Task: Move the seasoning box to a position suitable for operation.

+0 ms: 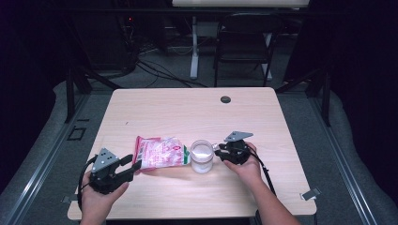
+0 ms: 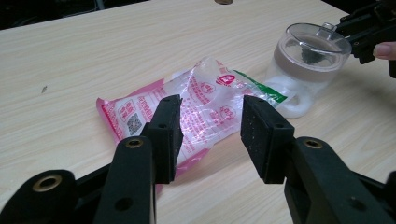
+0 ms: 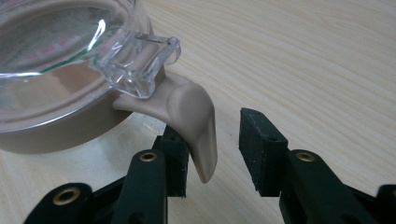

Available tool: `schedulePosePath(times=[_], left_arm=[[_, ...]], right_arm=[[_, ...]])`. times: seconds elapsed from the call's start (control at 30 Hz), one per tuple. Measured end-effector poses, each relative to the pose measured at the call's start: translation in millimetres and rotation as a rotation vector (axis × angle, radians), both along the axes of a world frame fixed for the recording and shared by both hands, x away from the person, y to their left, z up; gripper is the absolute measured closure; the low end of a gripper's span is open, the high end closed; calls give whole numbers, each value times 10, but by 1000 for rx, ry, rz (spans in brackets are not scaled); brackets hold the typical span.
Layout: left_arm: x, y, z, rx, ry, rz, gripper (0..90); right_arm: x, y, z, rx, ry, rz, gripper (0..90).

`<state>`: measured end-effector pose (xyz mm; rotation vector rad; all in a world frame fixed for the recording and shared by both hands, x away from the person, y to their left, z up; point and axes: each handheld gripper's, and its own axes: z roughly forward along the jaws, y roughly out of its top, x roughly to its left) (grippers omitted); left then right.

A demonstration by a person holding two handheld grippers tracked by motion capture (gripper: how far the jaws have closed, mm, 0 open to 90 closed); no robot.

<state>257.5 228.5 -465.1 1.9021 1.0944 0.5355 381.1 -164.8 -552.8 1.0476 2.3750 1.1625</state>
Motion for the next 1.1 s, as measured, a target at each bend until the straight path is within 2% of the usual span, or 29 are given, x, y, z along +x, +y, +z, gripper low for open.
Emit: schedulePosePath(times=[0.13,0.3,0.67,0.7,0.9,1.1], left_arm=[[-25,38,-12,-5,-10,20,581],[-48,78,-29,-14,-4,38,582],[-59,65,-73,-9,-11,30,584],[-54,63,-84,-7,-10,29,582],[-30,74,-116,-6,10,22,579],[-13,47,-139,-1,8,9,578]], right_arm=[[31,37,-13,-21,10,7,655],[56,76,-15,-27,11,19,705],[70,85,-10,-20,19,34,747],[65,88,-13,-7,26,34,768],[54,86,-4,-19,17,41,772],[38,78,1,-21,9,43,772]])
